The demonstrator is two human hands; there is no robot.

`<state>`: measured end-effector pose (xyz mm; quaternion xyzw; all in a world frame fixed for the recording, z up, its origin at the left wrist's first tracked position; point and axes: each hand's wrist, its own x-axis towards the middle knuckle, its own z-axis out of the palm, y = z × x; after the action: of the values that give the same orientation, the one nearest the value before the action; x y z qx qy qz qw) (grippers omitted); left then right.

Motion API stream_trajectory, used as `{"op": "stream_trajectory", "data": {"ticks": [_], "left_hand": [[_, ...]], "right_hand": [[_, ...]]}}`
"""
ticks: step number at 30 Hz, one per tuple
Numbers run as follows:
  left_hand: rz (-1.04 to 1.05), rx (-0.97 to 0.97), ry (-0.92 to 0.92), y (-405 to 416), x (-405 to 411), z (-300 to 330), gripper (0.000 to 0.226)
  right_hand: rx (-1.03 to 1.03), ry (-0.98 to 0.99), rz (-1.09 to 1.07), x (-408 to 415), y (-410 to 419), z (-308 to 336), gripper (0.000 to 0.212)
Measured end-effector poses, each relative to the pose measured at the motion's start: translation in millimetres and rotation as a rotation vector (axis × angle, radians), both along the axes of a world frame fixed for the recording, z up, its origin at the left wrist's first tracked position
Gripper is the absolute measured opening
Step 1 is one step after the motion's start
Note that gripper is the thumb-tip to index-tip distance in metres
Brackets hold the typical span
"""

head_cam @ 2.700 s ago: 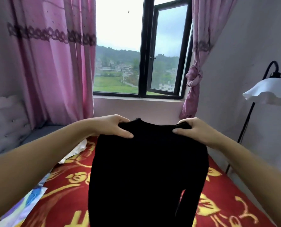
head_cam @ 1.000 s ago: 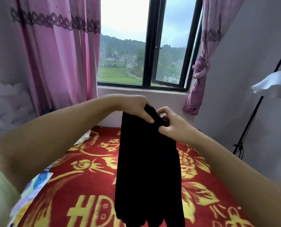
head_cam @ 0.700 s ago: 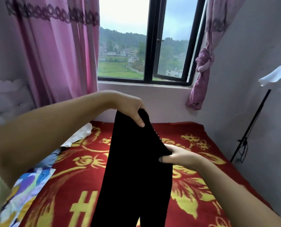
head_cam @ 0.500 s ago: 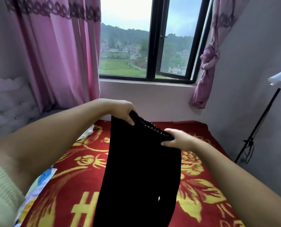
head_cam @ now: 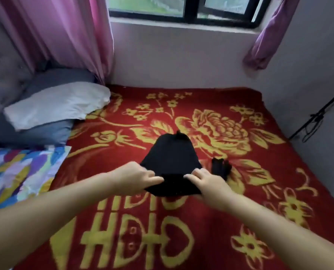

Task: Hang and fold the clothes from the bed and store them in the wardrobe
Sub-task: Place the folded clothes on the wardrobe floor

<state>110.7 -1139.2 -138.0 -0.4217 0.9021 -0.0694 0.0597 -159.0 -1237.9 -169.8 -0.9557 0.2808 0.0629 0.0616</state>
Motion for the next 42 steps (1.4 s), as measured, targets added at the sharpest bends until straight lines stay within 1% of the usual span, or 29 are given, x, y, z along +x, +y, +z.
{"op": "stream_trajectory", "data": {"ticks": [1, 3, 5, 6, 8, 11, 13, 14, 15, 17, 20, 21, 22, 24, 25, 26, 27, 28, 29, 30, 31, 33, 34, 35, 36, 38, 39, 41, 42], "left_hand": [[0.014, 0.103, -0.064, 16, -2, -46, 0.054], [0.103, 0.438, -0.161, 56, -9, -136, 0.057], [0.197, 0.769, -0.191, 96, -21, -206, 0.054], [0.261, 0.830, -0.158, 109, -25, -223, 0.053], [0.343, 0.814, -0.096, 117, -33, -255, 0.051], [0.413, 0.667, 0.065, 97, -52, -280, 0.048], [0.379, 0.517, 0.158, 73, -76, -284, 0.043], [0.392, 0.465, 0.217, 60, -94, -287, 0.042], [0.452, 0.501, 0.297, 48, -111, -292, 0.042], [0.665, 0.594, 0.407, 21, -150, -308, 0.047], [1.091, 0.579, 0.582, -21, -201, -334, 0.061], [1.224, 0.549, 0.645, -29, -210, -341, 0.065], [1.325, 0.514, 0.694, -36, -217, -345, 0.067], [1.444, 0.476, 0.776, -44, -225, -360, 0.065], [1.457, 0.493, 0.827, -44, -225, -365, 0.059], [1.430, 0.513, 0.848, -44, -223, -366, 0.051], [1.366, 0.514, 0.811, -43, -223, -367, 0.041], [1.280, 0.486, 0.746, -43, -221, -365, 0.034], [1.188, 0.448, 0.676, -41, -222, -362, 0.030], [1.084, 0.411, 0.615, -38, -223, -359, 0.032], [1.016, 0.374, 0.594, -35, -226, -356, 0.039], [0.927, 0.293, 0.572, -26, -232, -356, 0.055], [0.908, 0.272, 0.564, -23, -235, -356, 0.058], [0.903, 0.258, 0.548, -20, -237, -358, 0.059], [0.907, 0.269, 0.520, -16, -238, -361, 0.062], [0.937, 0.318, 0.412, -8, -243, -367, 0.071], [0.951, 0.363, 0.353, -4, -245, -368, 0.078], [0.978, 0.426, 0.287, 0, -248, -371, 0.090], [0.994, 0.415, 0.273, 0, -248, -373, 0.090]], "right_hand": [[0.116, 0.071, 0.014, -1, 23, -45, 0.064], [0.374, 0.254, 0.042, -9, 66, -120, 0.065], [0.548, 0.372, 0.052, -19, 95, -177, 0.061], [0.587, 0.365, 0.009, -25, 102, -192, 0.057], [0.618, 0.317, -0.082, -36, 98, -222, 0.048], [0.598, 0.253, -0.246, -58, 63, -246, 0.035], [0.557, 0.146, -0.443, -73, 27, -253, 0.027], [0.545, 0.053, -0.564, -79, 5, -256, 0.024], [0.549, -0.048, -0.688, -83, -15, -257, 0.022], [0.584, -0.222, -0.883, -85, -63, -262, 0.023], [0.608, -0.410, -1.007, -76, -145, -281, 0.017], [0.610, -0.428, -1.017, -68, -167, -285, 0.019], [0.628, -0.432, -1.036, -59, -186, -290, 0.031], [0.756, -0.412, -1.162, -40, -215, -307, 0.064], [0.800, -0.384, -1.229, -31, -224, -314, 0.076], [0.791, -0.335, -1.257, -23, -228, -320, 0.081], [0.756, -0.276, -1.253, -19, -230, -328, 0.079], [0.716, -0.255, -1.237, -16, -232, -331, 0.072], [0.702, -0.282, -1.222, -16, -233, -333, 0.063], [0.700, -0.365, -1.207, -19, -235, -333, 0.054], [0.696, -0.473, -1.177, -25, -236, -330, 0.048], [0.632, -0.687, -1.113, -44, -233, -316, 0.041], [0.581, -0.757, -1.087, -58, -231, -309, 0.038], [0.532, -0.776, -1.082, -75, -228, -309, 0.035], [0.487, -0.737, -1.104, -93, -224, -313, 0.031], [0.415, -0.544, -1.176, -125, -219, -328, 0.024], [0.391, -0.484, -1.221, -134, -218, -335, 0.024], [0.400, -0.534, -1.379, -134, -219, -340, 0.044], [0.417, -0.556, -1.478, -129, -221, -339, 0.056]]}}
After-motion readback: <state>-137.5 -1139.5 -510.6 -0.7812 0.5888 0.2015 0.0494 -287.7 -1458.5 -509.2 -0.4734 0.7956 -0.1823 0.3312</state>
